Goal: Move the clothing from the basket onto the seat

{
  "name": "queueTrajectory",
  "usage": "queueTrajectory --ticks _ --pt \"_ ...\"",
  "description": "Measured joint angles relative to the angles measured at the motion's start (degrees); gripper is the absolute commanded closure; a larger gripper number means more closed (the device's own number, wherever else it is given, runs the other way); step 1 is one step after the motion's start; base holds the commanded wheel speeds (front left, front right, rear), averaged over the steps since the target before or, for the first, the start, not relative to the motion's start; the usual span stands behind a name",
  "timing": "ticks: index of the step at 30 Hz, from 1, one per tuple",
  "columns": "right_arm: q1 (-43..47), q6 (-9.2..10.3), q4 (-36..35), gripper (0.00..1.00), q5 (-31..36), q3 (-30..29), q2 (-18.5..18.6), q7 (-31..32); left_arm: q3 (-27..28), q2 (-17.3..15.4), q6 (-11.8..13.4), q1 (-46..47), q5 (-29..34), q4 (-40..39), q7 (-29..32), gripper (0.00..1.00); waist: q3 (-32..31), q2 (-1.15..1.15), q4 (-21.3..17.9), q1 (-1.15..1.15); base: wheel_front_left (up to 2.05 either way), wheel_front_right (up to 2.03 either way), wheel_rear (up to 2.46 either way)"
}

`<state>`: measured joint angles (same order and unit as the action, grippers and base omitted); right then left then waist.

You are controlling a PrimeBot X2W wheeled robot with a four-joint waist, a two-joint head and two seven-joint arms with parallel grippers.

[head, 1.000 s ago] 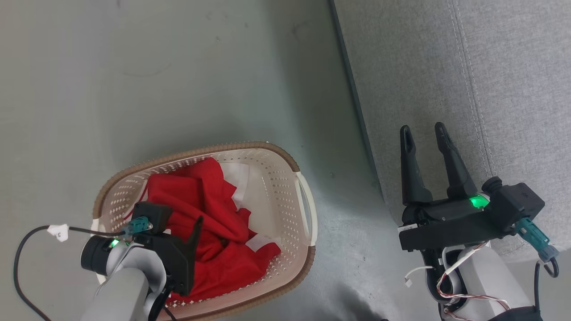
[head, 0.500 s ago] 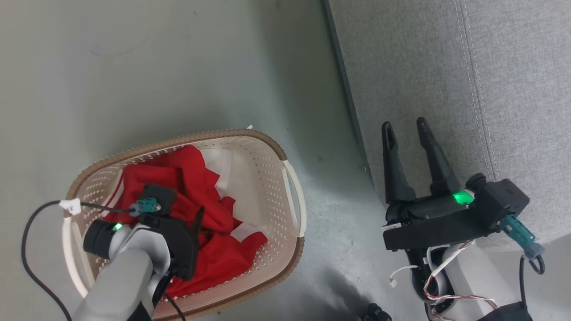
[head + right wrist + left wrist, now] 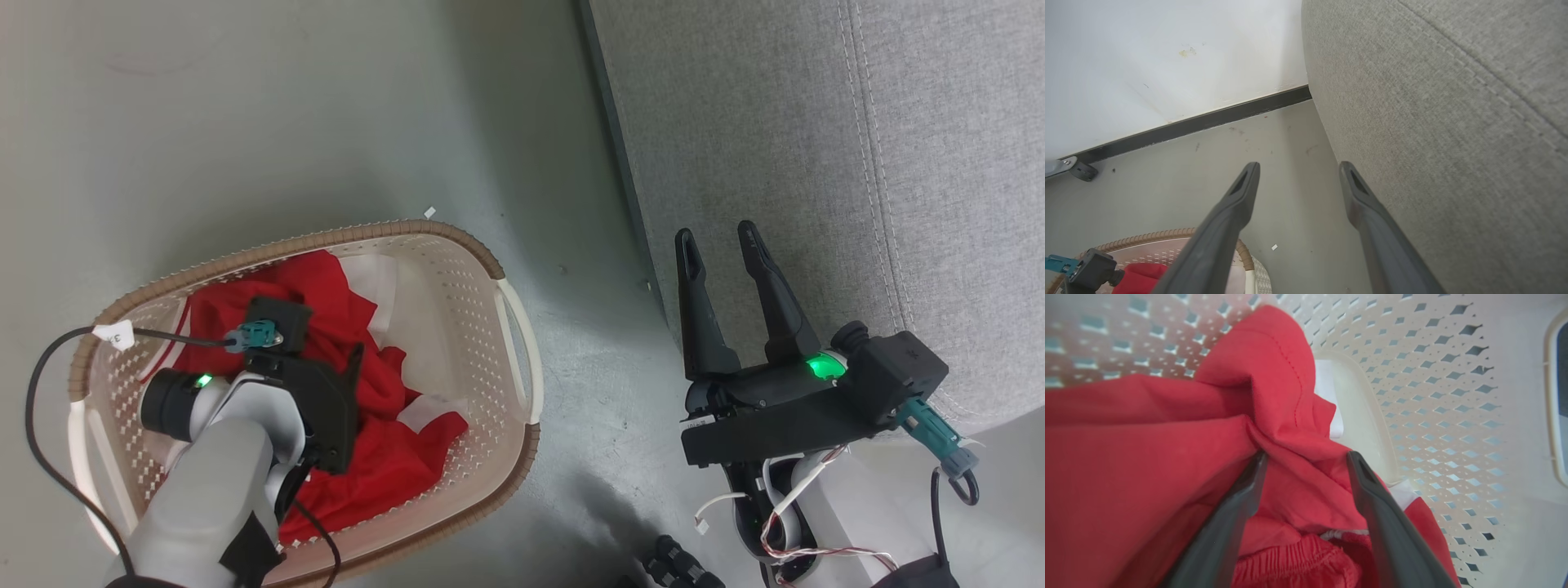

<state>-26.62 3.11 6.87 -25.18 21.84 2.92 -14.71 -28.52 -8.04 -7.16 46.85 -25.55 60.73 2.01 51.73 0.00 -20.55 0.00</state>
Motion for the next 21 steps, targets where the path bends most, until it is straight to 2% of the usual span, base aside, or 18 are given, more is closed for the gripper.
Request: queueTrajectory --ticks 5,12,20,21 --pt "-0.7 0.48 -0.3 0.00 -0.1 0.6 0.0 0.0 -1.2 0.6 0.2 1.2 1.0 1.7 0.0 0.00 0.8 -0.01 -0.4 0.00 0.00 0.00 0.00" --pt "-1.1 0.99 -0.7 0.00 -0.1 1.1 0.0 0.0 0.7 0.9 3.6 2.3 0.6 3.7 -1.1 0.00 1.7 -0.01 -0.8 0.00 0.00 0.00 0.00" --pt "-1.1 1.47 -0.8 0.00 -0.2 1.9 0.0 0.0 2.3 1.0 5.2 3.4 -0.1 5.5 -2.5 0.00 2.2 -0.01 -0.8 0.00 0.00 0.00 0.00" --pt "-1.1 1.49 -0.8 0.00 -0.2 1.9 0.0 0.0 2.4 1.0 5.2 3.4 -0.2 5.6 -2.6 0.32 2.2 -0.01 -0.8 0.00 0.00 0.00 0.00"
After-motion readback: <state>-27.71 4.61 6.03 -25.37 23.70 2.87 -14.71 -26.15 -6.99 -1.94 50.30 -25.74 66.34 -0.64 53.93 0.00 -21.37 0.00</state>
